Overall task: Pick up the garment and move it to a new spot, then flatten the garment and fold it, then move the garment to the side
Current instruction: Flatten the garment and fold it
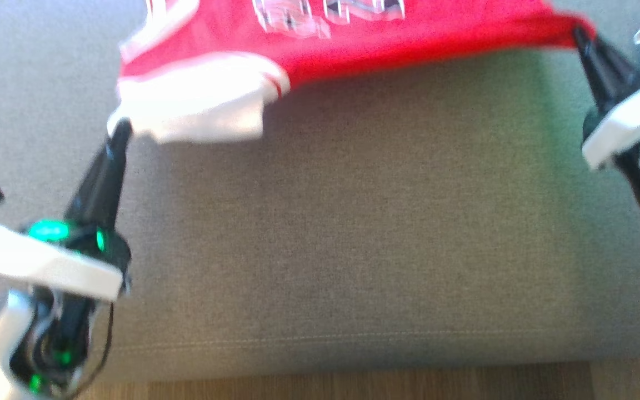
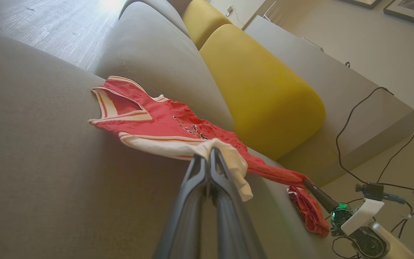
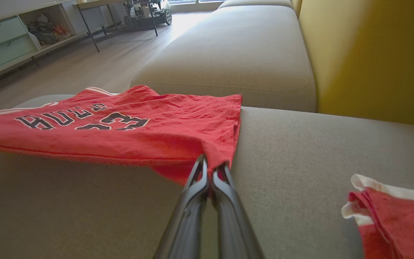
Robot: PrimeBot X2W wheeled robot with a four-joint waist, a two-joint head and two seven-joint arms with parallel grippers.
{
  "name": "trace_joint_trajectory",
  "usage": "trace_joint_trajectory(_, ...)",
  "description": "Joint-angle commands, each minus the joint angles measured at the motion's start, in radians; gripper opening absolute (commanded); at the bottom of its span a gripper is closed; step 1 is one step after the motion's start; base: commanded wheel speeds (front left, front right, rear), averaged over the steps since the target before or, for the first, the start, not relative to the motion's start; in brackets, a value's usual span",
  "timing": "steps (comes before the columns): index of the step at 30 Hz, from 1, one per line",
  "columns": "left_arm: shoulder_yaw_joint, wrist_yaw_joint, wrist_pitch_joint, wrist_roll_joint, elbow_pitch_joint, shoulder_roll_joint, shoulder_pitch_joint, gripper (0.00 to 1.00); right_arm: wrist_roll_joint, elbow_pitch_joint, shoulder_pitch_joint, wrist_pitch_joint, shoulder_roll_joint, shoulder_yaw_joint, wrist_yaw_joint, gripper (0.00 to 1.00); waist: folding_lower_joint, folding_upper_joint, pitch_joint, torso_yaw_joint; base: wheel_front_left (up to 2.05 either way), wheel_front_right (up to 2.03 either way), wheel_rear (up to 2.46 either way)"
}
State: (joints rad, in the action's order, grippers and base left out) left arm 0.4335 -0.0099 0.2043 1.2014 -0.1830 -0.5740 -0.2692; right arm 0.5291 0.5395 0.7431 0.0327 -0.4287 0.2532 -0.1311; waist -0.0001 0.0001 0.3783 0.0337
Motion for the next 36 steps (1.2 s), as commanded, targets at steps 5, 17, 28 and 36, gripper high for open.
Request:
trace_joint_trajectory(5,-0.075,0.036,0.031,0.026,-0.130,-0.046,0.142,0.00,-0.037,-0.160,-0.193,-0.018,-0.018,-0.061,0.000,0.00,0.0001,-0.0001,-0.071,0.007,0.00,0.00,0.00)
trace_joint_trajectory(17,-0.056,0.076,0.044,0.059,-0.223,-0.021,0.381,0.00,-0.133,-0.526,-0.634,-0.124,0.072,-0.296,0.000,0.00,0.0001,-0.0001,-0.144,0.038,0.00,0.00,0.00)
trace_joint_trajectory(28,-0.056,0.119,-0.012,0.173,-0.231,0.060,0.271,0.00,-0.186,-0.652,-0.629,-0.276,0.125,-0.276,0.000,0.00,0.0001,-0.0001,-0.092,0.004,0.00,0.00,0.00)
trace_joint_trajectory(36,-0.032,0.114,-0.026,0.156,-0.039,0.160,0.030,0.00,-0.185,-0.491,-0.449,-0.245,0.134,-0.249,0.000,0.00,0.0001,-0.0001,-0.008,-0.004,0.00,0.00,0.00)
